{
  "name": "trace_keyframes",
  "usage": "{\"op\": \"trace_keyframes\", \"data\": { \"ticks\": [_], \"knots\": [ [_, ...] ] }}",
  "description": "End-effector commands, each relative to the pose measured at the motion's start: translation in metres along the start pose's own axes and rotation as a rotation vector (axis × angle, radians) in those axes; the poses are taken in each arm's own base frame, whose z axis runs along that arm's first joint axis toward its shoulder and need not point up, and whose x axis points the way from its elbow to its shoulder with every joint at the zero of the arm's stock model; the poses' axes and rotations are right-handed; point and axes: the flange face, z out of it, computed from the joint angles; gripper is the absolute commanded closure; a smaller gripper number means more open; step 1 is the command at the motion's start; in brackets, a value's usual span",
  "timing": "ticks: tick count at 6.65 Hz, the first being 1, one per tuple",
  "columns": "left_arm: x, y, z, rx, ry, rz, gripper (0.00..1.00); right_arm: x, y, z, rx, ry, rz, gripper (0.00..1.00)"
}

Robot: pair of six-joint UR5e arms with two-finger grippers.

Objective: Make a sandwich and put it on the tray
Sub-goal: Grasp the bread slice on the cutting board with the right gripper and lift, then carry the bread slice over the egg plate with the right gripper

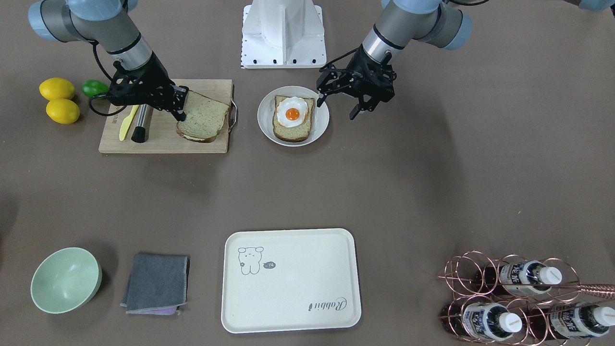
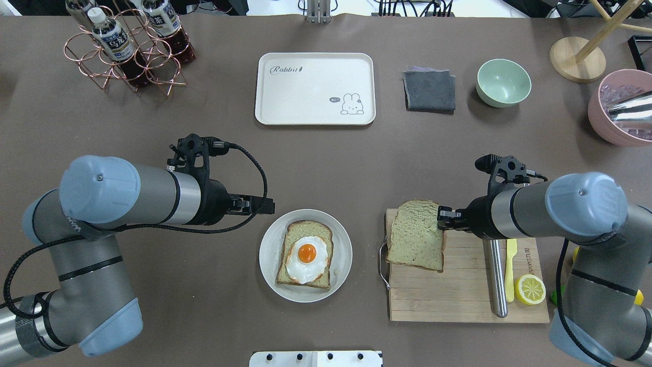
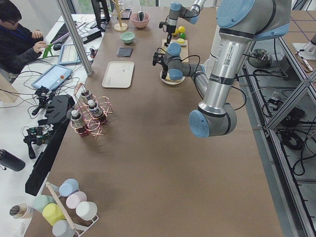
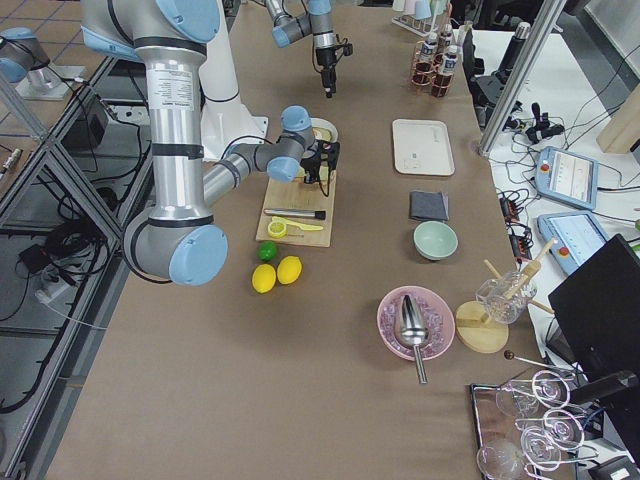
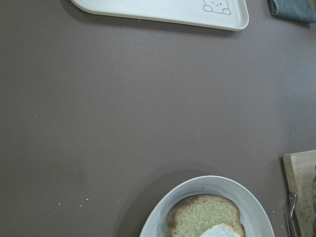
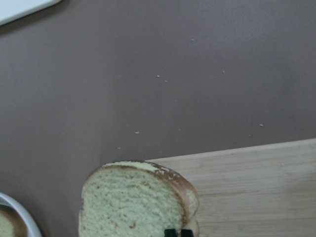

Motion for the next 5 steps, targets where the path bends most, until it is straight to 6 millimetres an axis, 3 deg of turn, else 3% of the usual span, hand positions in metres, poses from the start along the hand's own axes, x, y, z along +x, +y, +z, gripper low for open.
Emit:
{"op": "trace_keyframes", "data": {
  "ticks": [1, 2, 3, 4, 5],
  "knots": [
    [-0.003, -0.013, -0.014, -0.019, 0.02, -0.009, 0.03, -0.035, -0.022, -0.029, -0.02, -0.091, -0.007, 1.0],
    [-0.022, -0.033, -0.032, -0.036, 0.019, -0.032, 0.03, -0.054, -0.018, -0.028, -0.026, -0.115, -0.022, 1.0],
    [-0.03, -0.045, -0.042, -0.036, 0.022, -0.042, 0.03, -0.078, -0.002, -0.013, -0.038, -0.131, -0.047, 1.0],
    [-0.04, -0.046, -0.043, -0.039, 0.009, -0.051, 0.03, -0.109, 0.022, 0.007, -0.015, -0.15, -0.08, 1.0],
    [-0.042, -0.045, -0.043, -0.04, 0.006, -0.053, 0.03, -0.127, 0.047, 0.029, -0.003, -0.149, -0.099, 1.0]
  ]
}}
